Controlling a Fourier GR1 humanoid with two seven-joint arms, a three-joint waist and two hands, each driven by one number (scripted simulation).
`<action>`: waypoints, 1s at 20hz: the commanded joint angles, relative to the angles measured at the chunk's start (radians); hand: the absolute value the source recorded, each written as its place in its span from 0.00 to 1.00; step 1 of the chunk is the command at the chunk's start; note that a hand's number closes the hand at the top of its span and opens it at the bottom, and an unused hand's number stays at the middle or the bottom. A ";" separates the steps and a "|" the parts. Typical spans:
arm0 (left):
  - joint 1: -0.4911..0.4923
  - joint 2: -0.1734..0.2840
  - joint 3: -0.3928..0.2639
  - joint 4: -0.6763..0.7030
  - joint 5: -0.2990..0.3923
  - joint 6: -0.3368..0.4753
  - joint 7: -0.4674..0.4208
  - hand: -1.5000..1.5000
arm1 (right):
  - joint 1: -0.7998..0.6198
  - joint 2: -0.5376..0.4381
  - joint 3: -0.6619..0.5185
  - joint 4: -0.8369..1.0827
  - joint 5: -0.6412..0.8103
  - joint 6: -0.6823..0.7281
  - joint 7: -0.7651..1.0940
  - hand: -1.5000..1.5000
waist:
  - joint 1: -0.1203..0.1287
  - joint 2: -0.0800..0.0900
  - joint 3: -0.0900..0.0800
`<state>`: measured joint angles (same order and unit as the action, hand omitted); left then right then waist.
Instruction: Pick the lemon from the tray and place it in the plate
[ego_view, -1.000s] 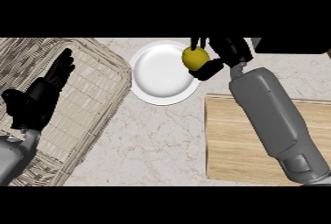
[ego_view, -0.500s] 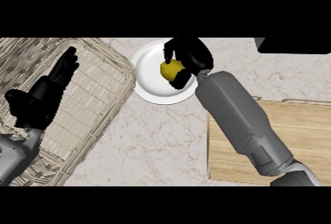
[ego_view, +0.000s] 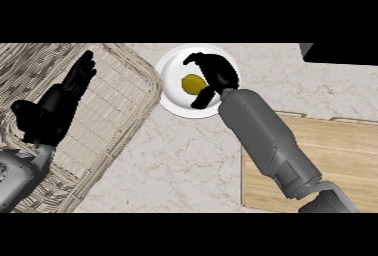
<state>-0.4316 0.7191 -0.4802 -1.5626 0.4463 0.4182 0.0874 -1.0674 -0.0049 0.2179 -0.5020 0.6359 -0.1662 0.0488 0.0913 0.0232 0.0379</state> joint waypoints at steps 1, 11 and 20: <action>0.037 -0.096 -0.034 0.079 0.003 0.002 -0.035 0.50 | -0.011 0.005 -0.009 0.050 -0.080 -0.015 -0.046 0.00 | 0.005 0.016 -0.038; 0.040 -0.063 -0.039 0.085 0.022 0.033 -0.046 0.50 | -0.044 0.005 -0.253 0.018 -0.368 -0.110 -0.202 0.00 | -0.036 0.005 -0.037; 0.061 -0.070 -0.046 0.105 0.047 0.057 -0.081 0.50 | 0.004 -0.167 -0.388 0.057 -0.466 -0.038 -0.296 0.00 | -0.078 -0.002 -0.038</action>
<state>-0.4152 0.7557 -0.5021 -1.5350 0.4974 0.4597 0.0476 -1.0696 -0.1137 -0.1198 -0.4560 0.2091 -0.2376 -0.2125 0.0343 0.0079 0.0398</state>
